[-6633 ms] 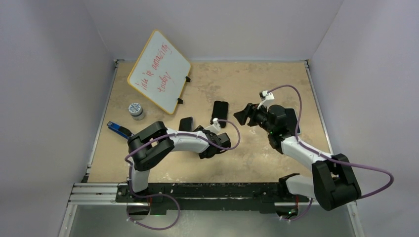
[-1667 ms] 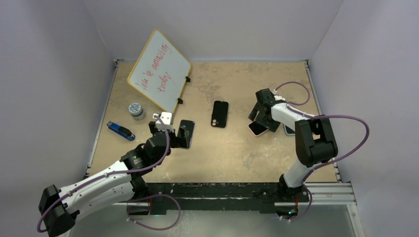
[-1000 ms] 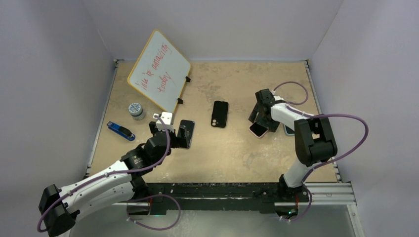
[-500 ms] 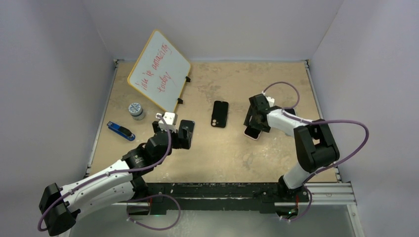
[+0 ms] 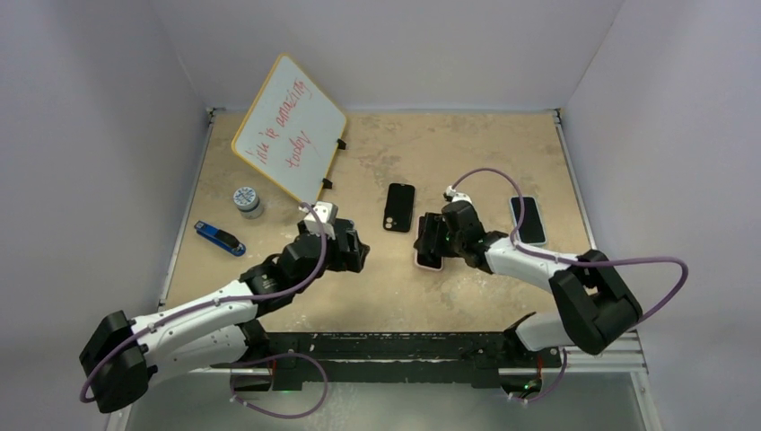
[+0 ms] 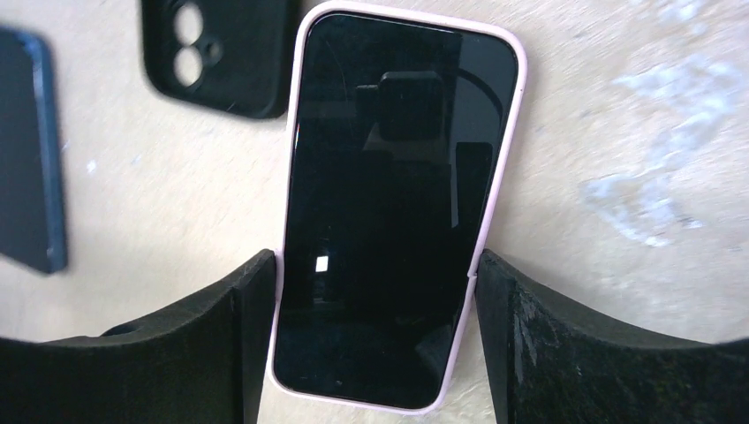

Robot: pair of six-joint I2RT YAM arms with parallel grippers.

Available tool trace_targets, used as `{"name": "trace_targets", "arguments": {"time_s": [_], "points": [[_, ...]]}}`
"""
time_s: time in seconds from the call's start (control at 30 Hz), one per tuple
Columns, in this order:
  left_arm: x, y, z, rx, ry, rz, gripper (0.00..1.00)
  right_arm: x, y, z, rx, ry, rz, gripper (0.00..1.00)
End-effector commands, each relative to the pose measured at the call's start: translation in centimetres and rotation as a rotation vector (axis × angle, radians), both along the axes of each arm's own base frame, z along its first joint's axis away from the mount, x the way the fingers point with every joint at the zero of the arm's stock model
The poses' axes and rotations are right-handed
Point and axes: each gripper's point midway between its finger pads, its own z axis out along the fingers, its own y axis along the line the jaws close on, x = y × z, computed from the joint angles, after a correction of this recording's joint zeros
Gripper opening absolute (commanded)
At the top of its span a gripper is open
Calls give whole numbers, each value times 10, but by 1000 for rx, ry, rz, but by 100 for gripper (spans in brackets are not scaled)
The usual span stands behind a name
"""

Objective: Take the phone out of the phone case
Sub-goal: Pick up the phone at the center of the board.

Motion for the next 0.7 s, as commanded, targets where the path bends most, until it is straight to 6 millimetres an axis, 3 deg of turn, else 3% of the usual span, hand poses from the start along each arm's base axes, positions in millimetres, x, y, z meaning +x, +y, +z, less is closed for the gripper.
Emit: {"name": "trace_targets", "arguments": {"time_s": [0.0,0.3,0.67], "points": [[7,-32,24,-149,20,-32,100,-22,24,6,141,-31,120,12],[11,-61,13,-254,139,-26,99,-49,45,14,303,-98,260,5],[22,-100,-18,-355,311,6,98,-62,53,18,370,-132,328,6]]}}
